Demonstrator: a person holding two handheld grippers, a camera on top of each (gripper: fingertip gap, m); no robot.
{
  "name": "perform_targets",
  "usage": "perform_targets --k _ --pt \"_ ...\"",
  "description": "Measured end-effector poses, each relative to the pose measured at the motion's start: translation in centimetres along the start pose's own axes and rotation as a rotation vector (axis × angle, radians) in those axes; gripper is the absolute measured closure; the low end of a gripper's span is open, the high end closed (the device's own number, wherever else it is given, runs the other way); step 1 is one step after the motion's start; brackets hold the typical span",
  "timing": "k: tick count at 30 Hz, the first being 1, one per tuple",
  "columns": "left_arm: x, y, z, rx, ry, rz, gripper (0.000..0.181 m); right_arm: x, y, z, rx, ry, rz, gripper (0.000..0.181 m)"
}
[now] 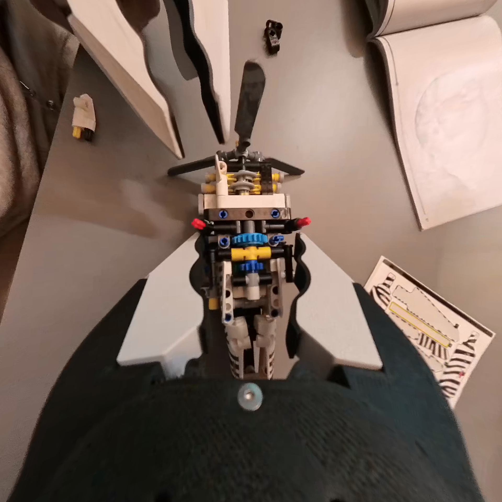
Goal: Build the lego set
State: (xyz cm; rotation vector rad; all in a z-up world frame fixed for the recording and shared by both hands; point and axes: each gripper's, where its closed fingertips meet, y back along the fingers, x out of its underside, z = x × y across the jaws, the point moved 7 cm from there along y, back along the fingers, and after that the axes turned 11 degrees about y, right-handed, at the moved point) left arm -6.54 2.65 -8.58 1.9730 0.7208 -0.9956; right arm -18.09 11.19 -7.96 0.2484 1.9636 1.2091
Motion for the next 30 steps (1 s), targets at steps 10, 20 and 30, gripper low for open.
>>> perform_targets --k 10,20,30 --pt "0.9 -0.3 -0.3 0.063 -0.081 0.113 0.176 0.1 0.4 1.2 -0.08 -0.038 -0.085 0.118" --pt "1.5 0.4 -0.9 0.197 -0.021 0.146 0.177 -0.5 0.4 2.9 -0.082 -0.019 -0.121 0.119" --pt "1.5 0.3 -0.6 0.228 0.038 0.16 0.181 -0.6 0.3 3.3 -0.07 -0.024 -0.134 0.119"
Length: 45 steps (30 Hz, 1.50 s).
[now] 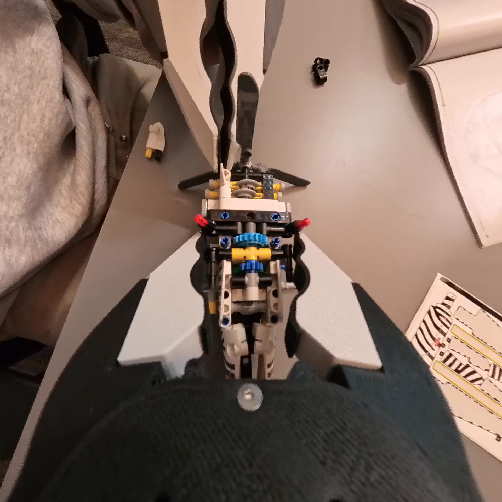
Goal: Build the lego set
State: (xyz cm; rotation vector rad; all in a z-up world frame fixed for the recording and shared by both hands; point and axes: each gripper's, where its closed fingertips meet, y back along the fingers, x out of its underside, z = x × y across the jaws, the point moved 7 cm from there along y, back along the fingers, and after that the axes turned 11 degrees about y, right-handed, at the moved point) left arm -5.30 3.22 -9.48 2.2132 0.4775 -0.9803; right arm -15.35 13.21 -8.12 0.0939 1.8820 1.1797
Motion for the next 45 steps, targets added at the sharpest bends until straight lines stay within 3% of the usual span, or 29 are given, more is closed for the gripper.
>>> perform_targets --k 17,20,25,29,36,45 --pt "-0.3 -0.1 0.1 0.05 0.012 -0.007 0.181 0.3 0.1 -0.2 -0.005 -0.01 0.034 0.117" --pt "-0.4 0.0 0.2 0.05 0.015 -0.011 0.181 0.8 0.2 -0.3 0.012 -0.011 0.062 0.11" --pt "-0.3 -0.1 0.1 0.051 0.012 -0.01 0.181 -0.3 1.5 -0.9 0.03 -0.064 -0.038 0.1" --pt "-0.4 -0.1 0.2 0.051 0.015 -0.01 0.181 -0.5 0.6 -1.0 0.023 -0.029 0.029 0.086" --pt "-0.3 -0.2 0.2 0.049 0.016 -0.002 0.181 -0.9 0.3 -0.9 -0.015 -0.024 0.004 0.102" --pt "-0.3 -0.1 0.3 0.052 0.029 -0.004 0.181 0.4 1.0 -0.5 0.0 -0.052 0.057 0.106"
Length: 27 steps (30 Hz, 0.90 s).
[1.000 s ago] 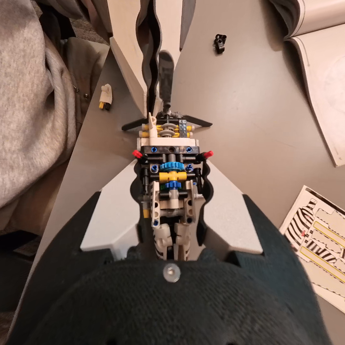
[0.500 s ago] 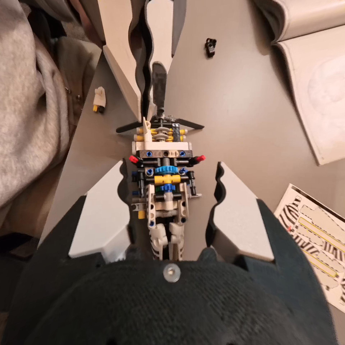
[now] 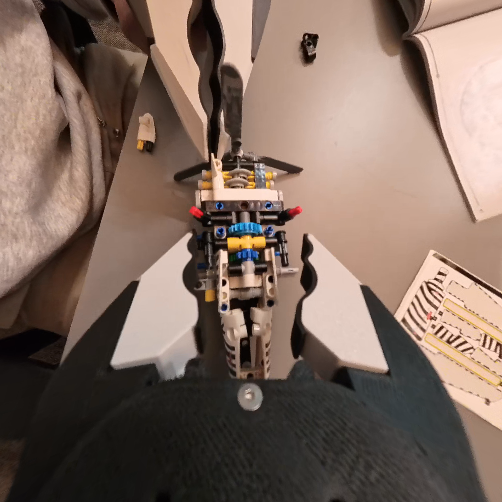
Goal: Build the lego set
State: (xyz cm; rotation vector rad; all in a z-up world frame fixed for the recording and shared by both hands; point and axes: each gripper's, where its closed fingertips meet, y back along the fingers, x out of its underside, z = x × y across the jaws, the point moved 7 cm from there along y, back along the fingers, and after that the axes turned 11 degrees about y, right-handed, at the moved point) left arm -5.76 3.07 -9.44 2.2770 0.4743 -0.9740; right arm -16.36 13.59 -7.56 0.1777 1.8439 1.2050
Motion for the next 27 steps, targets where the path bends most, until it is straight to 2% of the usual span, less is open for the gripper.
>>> perform_targets --k 6,14,16,19,24,27 --pt "0.0 0.0 0.1 0.005 0.009 0.0 0.181 -0.4 1.4 0.5 0.034 -0.004 -0.066 0.111" --pt "0.0 0.0 0.1 0.002 0.012 -0.003 0.181 0.2 1.1 0.8 0.041 0.005 -0.012 0.114" --pt "0.0 0.0 0.1 0.004 0.015 -0.003 0.181 0.5 1.3 0.8 0.053 -0.006 -0.006 0.109" --pt "0.0 0.0 0.2 0.006 0.016 -0.003 0.181 1.1 2.4 0.7 0.099 -0.044 -0.006 0.089" --pt "0.4 0.9 0.3 0.004 -0.039 0.038 0.181 3.5 5.2 1.6 0.163 -0.147 0.003 0.089" --pt "0.8 1.9 0.6 0.019 -0.054 0.056 0.181 5.0 5.2 3.2 0.134 -0.202 0.026 0.089"
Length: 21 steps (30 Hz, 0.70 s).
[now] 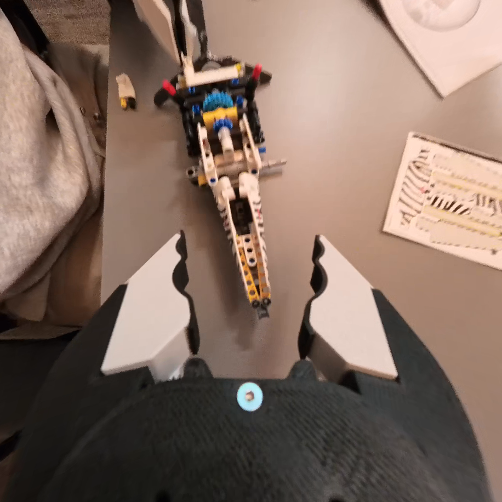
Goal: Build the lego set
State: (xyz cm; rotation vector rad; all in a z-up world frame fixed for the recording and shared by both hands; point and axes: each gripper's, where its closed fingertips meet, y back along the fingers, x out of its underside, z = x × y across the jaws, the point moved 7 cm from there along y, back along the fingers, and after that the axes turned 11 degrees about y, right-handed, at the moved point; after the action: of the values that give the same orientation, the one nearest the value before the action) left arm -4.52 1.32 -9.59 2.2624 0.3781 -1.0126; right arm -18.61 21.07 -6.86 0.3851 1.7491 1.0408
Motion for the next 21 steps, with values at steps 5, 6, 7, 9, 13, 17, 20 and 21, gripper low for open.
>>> perform_targets --k 5,6,7,9,13,17,20,21 --pt "0.2 1.2 0.5 0.048 0.027 -0.006 0.181 1.1 -1.5 1.7 -0.002 0.021 0.034 0.096" --pt "0.1 1.3 0.6 0.046 0.026 -0.01 0.181 1.2 -1.8 1.8 0.003 0.029 0.038 0.1" --pt "0.1 1.3 0.7 0.047 0.027 -0.011 0.181 1.3 -2.0 1.9 0.01 0.038 0.036 0.105" --pt "0.1 1.4 0.8 0.058 0.036 -0.01 0.181 1.4 -2.2 1.8 0.026 0.048 0.022 0.122" --pt "0.1 1.3 0.9 0.07 0.05 -0.006 0.181 1.4 -2.2 1.7 0.028 0.039 -0.02 0.135" --pt "0.1 1.1 0.7 0.074 0.031 0.006 0.181 1.1 -2.6 1.5 0.012 0.057 -0.03 0.154" --pt "-0.1 1.2 0.4 0.104 0.015 -0.015 0.181 1.2 -3.0 1.4 -0.008 0.051 -0.02 0.155" --pt "-0.1 1.2 0.4 0.116 0.019 -0.012 0.181 1.3 -3.0 1.4 -0.012 0.047 -0.027 0.154"
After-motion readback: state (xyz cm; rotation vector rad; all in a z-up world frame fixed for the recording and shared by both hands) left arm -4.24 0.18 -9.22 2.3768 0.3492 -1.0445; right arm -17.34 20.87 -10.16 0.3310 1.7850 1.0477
